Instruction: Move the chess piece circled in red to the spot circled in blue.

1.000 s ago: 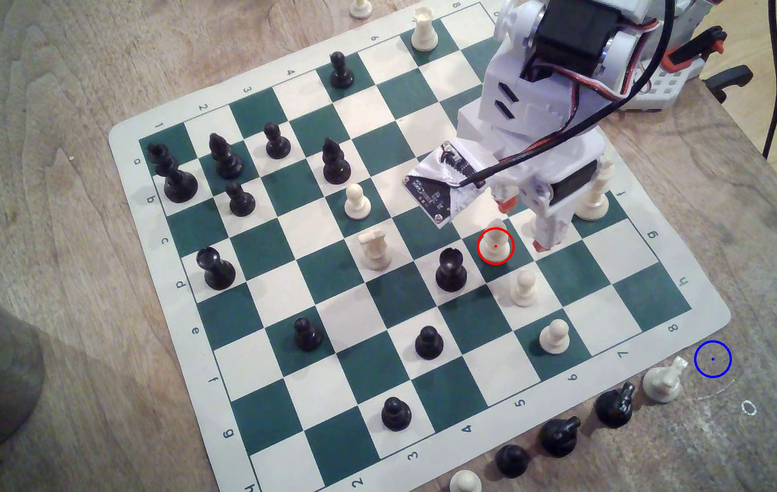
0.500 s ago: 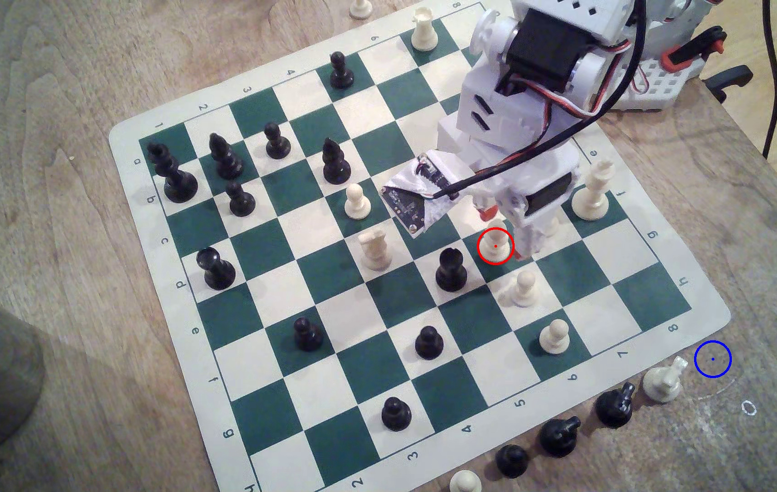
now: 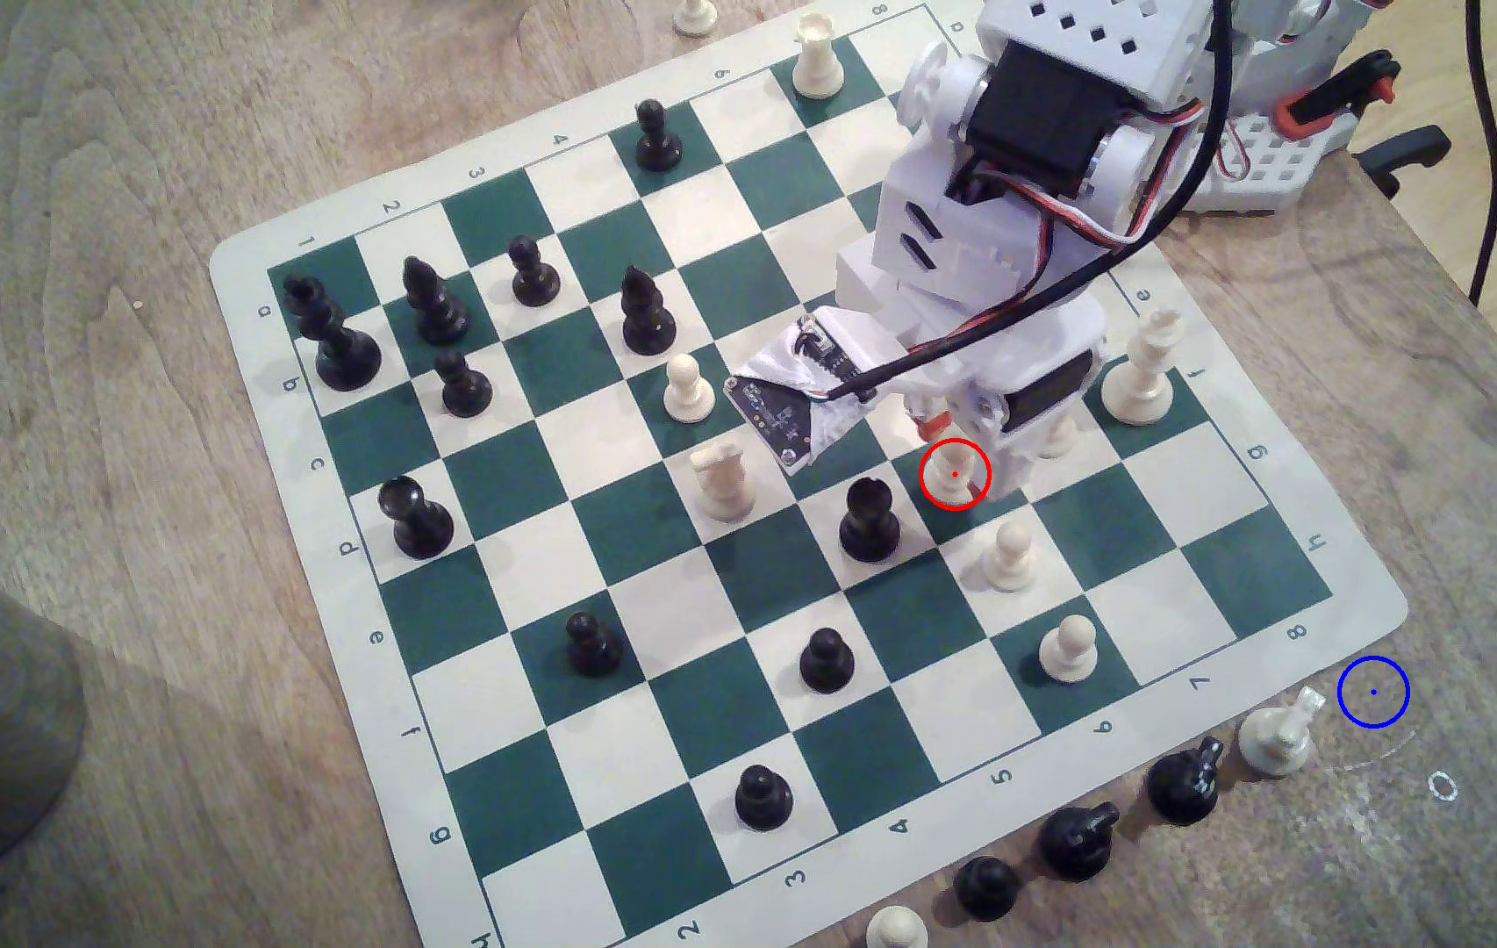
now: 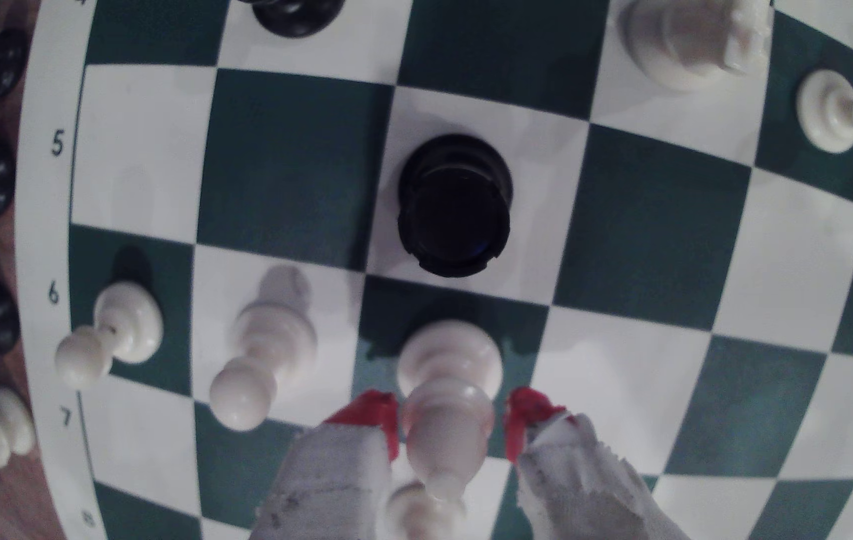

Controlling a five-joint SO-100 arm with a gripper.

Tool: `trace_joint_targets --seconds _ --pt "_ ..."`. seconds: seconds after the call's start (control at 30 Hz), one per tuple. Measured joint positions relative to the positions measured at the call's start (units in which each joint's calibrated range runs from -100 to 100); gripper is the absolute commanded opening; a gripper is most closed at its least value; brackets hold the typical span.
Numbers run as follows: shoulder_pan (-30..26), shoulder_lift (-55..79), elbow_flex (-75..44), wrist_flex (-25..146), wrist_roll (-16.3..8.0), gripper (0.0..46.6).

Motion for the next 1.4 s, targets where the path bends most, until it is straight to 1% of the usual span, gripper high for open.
trace_joint_targets --seconds 0.37,0.53,0.57,0.63,0.73,0.8,0.83,0.87,0.97,1.03,1.1,1.17,1.27,1.3,1.4 --pt "0.0 -0.3 0.0 -0.4 0.0 0.3" --pt "0.4 -6.5 -0.8 4.1 0.0 0.3" --pt "0.8 -9.8 -2.4 6.9 0.0 0.3" --pt "1.1 -12.5 -3.9 8.8 0.0 0.3" --pt "-1.0 -18.3 -5.8 13.5 -0.3 0.3" --pt "-2.4 -20.4 -6.0 14.9 -1.3 0.3" --pt "-3.9 -21.2 -6.0 15.1 -1.9 0.3" --pt "-7.0 -21.8 -6.0 15.1 -2.9 0.3" --pt "-11.3 -22.0 -6.0 14.3 -4.5 0.3" --pt "-18.1 -21.1 -6.7 13.4 -5.5 0.3" --pt "-20.6 -19.4 -8.2 13.4 -5.8 0.3" --pt "-25.2 -16.2 -10.2 13.4 -6.1 0.3" --pt "-29.1 -12.1 -13.4 12.7 -6.3 0.3" --pt "-31.5 -9.0 -15.2 11.9 -6.3 0.3" --pt "-34.4 -5.4 -17.4 10.0 -6.3 0.3"
